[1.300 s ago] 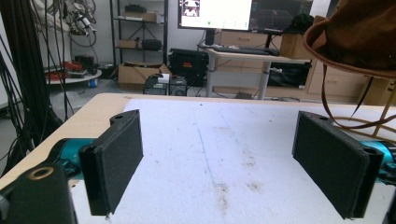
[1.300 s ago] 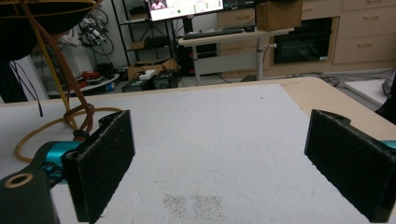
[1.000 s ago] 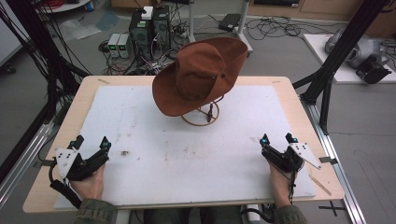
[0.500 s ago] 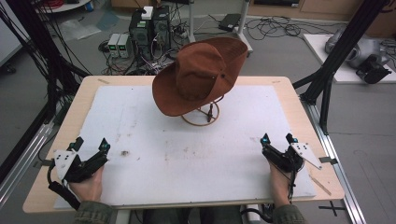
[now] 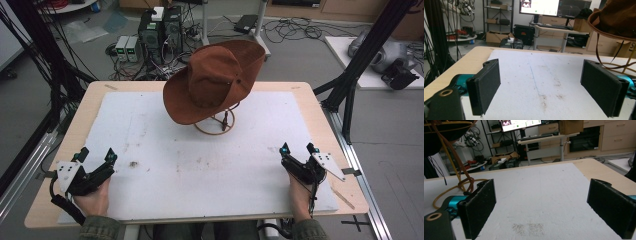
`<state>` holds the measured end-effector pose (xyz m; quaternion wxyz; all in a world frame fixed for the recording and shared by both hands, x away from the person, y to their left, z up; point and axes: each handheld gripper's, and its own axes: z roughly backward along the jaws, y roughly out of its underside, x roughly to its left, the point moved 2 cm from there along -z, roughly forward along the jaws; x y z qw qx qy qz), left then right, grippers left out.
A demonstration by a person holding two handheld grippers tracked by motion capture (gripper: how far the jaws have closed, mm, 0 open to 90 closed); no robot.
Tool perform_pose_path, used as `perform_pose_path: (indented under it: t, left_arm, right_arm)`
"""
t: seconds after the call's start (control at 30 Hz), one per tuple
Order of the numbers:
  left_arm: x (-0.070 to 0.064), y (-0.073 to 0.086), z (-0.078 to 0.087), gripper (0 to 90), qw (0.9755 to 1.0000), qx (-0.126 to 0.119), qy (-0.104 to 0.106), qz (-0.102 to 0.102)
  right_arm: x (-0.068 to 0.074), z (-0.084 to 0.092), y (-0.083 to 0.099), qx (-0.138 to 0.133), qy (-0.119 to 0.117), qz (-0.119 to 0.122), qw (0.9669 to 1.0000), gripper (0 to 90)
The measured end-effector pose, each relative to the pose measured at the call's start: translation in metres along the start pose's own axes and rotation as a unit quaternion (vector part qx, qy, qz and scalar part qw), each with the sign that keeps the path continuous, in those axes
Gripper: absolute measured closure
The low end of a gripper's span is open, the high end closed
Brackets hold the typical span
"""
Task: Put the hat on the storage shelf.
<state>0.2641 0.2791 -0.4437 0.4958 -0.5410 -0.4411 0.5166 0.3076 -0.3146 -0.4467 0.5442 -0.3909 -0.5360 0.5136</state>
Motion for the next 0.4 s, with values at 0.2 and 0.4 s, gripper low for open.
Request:
perform_pose_path:
  t: [0.2, 0.4]
  left_arm:
    - [-0.0011, 0.0006, -0.0018, 16.5, 1.0000, 0.005, 0.005, -0.001]
    - [-0.0019, 0.0010, -0.0033, 16.5, 0.9999, 0.009, 0.008, -0.004]
  right_arm:
    - [-0.0009, -0.0007, -0.0001, -0.001, -0.001, 0.001, 1.0000, 7.8]
    - [-0.0012, -0.0015, 0.0002, 0.000, -0.005, 0.000, 1.0000, 7.8]
